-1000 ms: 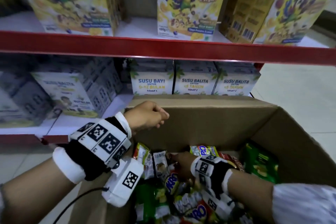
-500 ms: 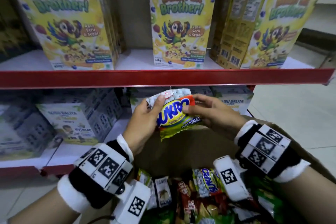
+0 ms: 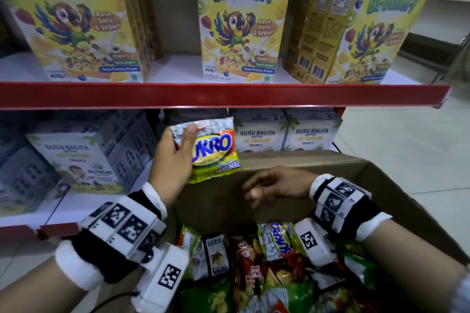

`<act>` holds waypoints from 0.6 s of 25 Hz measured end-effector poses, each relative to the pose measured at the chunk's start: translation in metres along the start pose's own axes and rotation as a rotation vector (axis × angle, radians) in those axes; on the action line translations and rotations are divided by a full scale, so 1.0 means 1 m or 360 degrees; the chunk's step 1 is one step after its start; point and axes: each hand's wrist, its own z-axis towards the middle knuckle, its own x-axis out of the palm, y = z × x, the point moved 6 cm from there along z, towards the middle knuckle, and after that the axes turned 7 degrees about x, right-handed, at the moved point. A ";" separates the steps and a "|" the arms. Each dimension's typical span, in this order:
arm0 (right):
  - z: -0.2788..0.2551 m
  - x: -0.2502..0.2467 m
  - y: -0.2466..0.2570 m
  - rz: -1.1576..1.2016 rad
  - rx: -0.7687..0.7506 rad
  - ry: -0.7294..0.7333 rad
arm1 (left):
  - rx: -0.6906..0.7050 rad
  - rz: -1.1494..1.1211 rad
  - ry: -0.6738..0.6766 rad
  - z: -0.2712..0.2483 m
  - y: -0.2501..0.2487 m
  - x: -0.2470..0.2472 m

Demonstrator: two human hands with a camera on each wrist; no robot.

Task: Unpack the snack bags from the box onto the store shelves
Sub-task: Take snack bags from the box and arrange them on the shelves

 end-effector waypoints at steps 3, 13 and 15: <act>0.025 0.000 -0.082 -0.1070 0.0460 -0.0229 | -0.0118 -0.0032 -0.0049 0.004 0.012 -0.012; 0.036 0.028 -0.158 -0.1384 0.0804 -0.0179 | -0.0332 -0.0163 0.0074 -0.001 0.025 -0.013; 0.029 0.031 -0.140 -0.1485 0.0769 -0.0129 | -0.0341 -0.0175 0.0075 -0.001 0.024 -0.015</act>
